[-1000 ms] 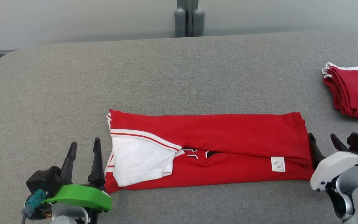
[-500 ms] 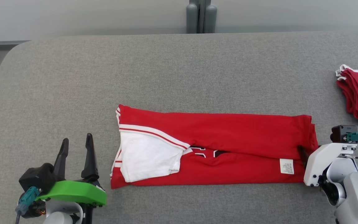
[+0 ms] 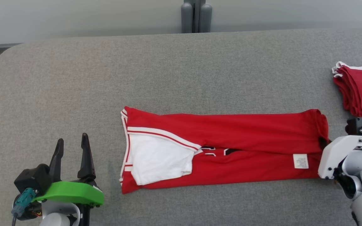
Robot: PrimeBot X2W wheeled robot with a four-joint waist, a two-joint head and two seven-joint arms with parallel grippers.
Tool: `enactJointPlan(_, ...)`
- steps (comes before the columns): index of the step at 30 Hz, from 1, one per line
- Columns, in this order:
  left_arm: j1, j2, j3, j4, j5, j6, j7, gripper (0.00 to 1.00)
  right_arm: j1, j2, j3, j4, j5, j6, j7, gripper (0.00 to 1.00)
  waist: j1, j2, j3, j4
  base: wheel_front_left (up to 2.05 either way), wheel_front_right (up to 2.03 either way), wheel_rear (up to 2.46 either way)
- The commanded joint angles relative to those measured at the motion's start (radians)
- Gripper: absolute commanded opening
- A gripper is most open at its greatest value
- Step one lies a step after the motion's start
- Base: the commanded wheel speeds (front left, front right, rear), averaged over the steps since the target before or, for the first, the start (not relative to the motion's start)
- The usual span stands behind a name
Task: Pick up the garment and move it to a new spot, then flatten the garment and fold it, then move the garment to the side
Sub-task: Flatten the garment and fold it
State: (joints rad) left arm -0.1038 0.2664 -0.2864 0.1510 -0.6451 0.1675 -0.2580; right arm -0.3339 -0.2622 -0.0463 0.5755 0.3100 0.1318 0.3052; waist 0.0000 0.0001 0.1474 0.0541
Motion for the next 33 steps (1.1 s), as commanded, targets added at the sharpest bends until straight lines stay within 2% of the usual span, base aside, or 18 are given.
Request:
enactJointPlan(1, -0.012, 0.006, 0.006, -0.002, 0.009, 0.003, -0.007, 1.0, 0.011, -0.045, -0.019, -0.011, 0.01, -0.002, -0.012, 0.0, 0.0, -0.0001, 0.01, -0.015, 0.0, 0.0, 0.0)
enactJointPlan(6, -0.02, 0.008, 0.012, -0.004, 0.014, 0.011, -0.008, 1.0, 0.051, -0.072, -0.069, -0.056, 0.066, -0.002, -0.015, 0.0, 0.0, -0.0001, 0.019, -0.038, 0.0, 0.0, 0.0)
enactJointPlan(12, -0.014, 0.012, 0.012, 0.001, 0.016, 0.006, -0.006, 1.0, 0.114, -0.035, -0.065, -0.19, 0.143, -0.002, 0.01, 0.0, 0.0, -0.0001, 0.005, -0.061, 0.0, 0.0, 0.0)
enactJointPlan(17, -0.008, 0.007, 0.0, 0.009, 0.014, 0.003, -0.001, 1.0, 0.17, 0.014, -0.011, -0.345, 0.237, -0.001, 0.067, 0.0, 0.0, -0.0001, -0.026, -0.054, 0.0, 0.0, 0.0)
enactJointPlan(24, 0.001, 0.001, -0.016, 0.013, 0.008, -0.001, 0.004, 1.0, 0.206, 0.066, 0.079, -0.52, 0.341, -0.001, 0.136, 0.0, 0.0, -0.0001, -0.058, -0.002, 0.0, 0.0, 0.0)
enactJointPlan(29, 0.005, -0.001, -0.022, 0.017, 0.004, -0.006, 0.006, 1.0, 0.179, 0.125, 0.16, -0.545, 0.395, -0.001, 0.167, 0.0, 0.0, -0.0001, -0.068, 0.04, 0.0, 0.0, 0.0)
enactJointPlan(33, 0.0, -0.008, -0.029, 0.02, 0.004, -0.008, 0.005, 1.0, 0.141, 0.177, 0.225, -0.505, 0.421, -0.001, 0.139, 0.0, 0.0, -0.0001, -0.068, 0.075, 0.0, 0.0, 0.0)
